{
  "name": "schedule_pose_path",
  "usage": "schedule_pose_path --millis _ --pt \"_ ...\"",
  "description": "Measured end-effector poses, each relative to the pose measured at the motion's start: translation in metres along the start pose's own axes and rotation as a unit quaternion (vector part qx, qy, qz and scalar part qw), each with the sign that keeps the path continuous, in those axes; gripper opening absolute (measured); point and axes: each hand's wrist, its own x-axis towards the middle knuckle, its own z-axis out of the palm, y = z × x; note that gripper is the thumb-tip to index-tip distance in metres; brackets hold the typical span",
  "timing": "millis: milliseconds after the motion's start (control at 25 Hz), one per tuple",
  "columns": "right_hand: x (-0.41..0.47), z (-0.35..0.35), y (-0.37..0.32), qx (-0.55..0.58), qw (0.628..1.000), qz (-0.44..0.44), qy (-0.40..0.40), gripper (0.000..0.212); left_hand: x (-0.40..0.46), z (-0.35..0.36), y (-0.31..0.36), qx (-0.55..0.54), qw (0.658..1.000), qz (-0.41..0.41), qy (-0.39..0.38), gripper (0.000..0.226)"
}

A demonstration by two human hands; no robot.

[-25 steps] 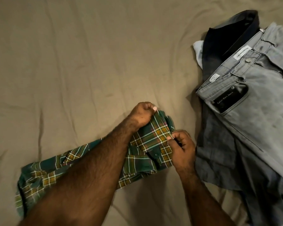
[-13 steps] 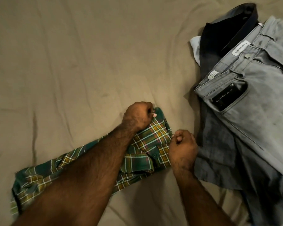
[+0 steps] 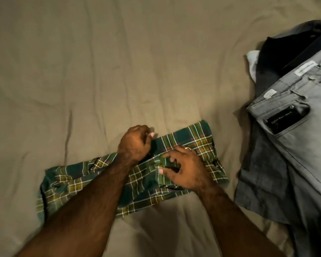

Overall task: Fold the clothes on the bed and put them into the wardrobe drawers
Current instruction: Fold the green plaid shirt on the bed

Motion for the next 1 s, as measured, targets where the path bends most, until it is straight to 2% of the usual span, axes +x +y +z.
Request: schedule_pose_path --millis 80,120,200,280,360,400,480,520,640,800,880,1000 --pt "-0.005 0.001 -0.007 -0.088 0.991 0.024 -0.097 0.090 -0.014 -0.005 -0.003 -0.041 0.997 -0.061 0.000 0.024" --pt "-0.011 0.011 -0.020 -0.145 0.982 0.025 -0.117 0.100 -0.034 -0.017 -0.014 -0.042 0.994 -0.099 0.023 0.020" --pt "-0.030 0.019 -0.023 -0.215 0.971 0.056 -0.090 0.097 -0.063 -0.022 -0.029 -0.021 0.988 -0.129 0.079 0.016" --pt "-0.043 0.025 -0.023 -0.207 0.974 0.087 -0.019 0.069 -0.093 -0.023 -0.038 0.012 0.983 -0.129 0.131 0.017" --pt "-0.044 0.025 -0.028 -0.073 0.984 0.133 0.097 0.035 -0.125 -0.016 -0.037 0.061 0.985 -0.087 0.132 0.020" --pt "-0.035 0.018 -0.029 0.041 0.967 0.185 0.171 0.023 -0.137 -0.013 -0.032 0.077 0.990 -0.042 0.112 0.024" --pt "-0.011 0.002 -0.025 0.215 0.891 0.287 0.279 0.019 -0.147 -0.009 -0.021 0.091 0.993 0.057 0.054 0.035" --pt "0.000 -0.005 -0.018 0.225 0.871 0.317 0.300 0.020 -0.147 -0.007 -0.016 0.101 0.991 0.086 0.020 0.042" --pt "0.012 -0.022 0.004 0.143 0.873 0.351 0.307 0.022 -0.143 0.000 0.004 0.140 0.982 0.109 -0.066 0.067" --pt "0.021 -0.035 0.017 0.069 0.899 0.333 0.277 0.022 -0.120 0.014 0.026 0.166 0.969 0.160 -0.092 0.061" --pt "0.014 -0.026 0.012 0.035 0.893 0.342 0.290 0.038 -0.118 0.015 0.024 0.180 0.968 0.147 -0.095 0.065" --pt "-0.031 0.003 0.005 -0.072 0.864 0.399 0.298 0.068 -0.118 0.024 0.047 0.175 0.962 0.187 -0.093 0.066"
